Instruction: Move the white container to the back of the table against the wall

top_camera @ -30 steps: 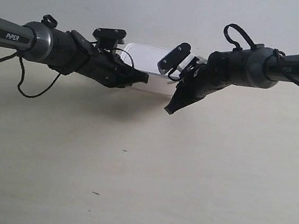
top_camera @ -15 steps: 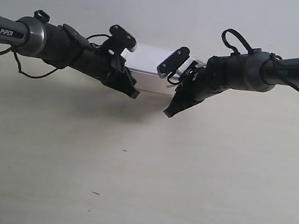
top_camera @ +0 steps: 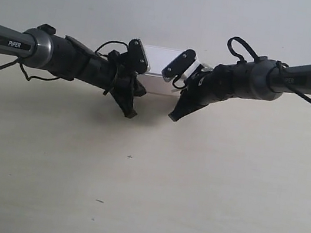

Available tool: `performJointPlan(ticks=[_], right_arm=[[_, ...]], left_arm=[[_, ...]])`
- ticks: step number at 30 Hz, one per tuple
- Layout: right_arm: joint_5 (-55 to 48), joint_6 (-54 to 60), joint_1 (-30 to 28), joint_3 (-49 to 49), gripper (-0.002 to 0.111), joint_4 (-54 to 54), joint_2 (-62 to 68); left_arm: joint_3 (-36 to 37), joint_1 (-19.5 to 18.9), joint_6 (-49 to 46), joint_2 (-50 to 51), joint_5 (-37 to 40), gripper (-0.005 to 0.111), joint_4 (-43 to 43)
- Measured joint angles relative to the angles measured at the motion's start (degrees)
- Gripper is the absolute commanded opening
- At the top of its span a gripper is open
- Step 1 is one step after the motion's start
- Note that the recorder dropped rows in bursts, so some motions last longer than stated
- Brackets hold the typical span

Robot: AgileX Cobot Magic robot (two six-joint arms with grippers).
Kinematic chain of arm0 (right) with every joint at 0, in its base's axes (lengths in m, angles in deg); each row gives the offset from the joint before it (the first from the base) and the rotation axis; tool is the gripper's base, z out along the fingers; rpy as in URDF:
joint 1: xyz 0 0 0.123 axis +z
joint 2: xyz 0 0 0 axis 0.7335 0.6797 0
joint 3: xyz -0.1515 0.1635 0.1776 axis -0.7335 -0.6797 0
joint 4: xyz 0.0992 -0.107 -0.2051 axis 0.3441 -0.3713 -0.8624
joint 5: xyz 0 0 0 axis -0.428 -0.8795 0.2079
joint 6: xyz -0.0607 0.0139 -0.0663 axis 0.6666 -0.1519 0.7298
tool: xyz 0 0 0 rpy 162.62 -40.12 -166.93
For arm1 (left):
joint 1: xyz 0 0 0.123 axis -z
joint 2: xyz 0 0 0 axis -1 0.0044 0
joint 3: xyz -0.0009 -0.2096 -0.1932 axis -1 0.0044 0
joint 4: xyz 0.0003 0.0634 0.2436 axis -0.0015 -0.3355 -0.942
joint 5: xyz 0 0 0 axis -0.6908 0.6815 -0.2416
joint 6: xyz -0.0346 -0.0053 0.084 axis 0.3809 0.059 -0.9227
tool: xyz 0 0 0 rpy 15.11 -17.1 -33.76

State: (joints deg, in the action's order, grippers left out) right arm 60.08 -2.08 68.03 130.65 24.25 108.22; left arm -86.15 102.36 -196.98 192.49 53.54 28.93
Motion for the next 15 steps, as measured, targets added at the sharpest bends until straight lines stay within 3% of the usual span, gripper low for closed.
performJointPlan(ticks=[15], right_arm=[[3.25, 0.57, -0.63, 2.66, 0.000, -0.70, 2.34]], left_arm=[[-6.61, -0.37, -2.49, 3.06, -0.81, 0.000, 3.24]])
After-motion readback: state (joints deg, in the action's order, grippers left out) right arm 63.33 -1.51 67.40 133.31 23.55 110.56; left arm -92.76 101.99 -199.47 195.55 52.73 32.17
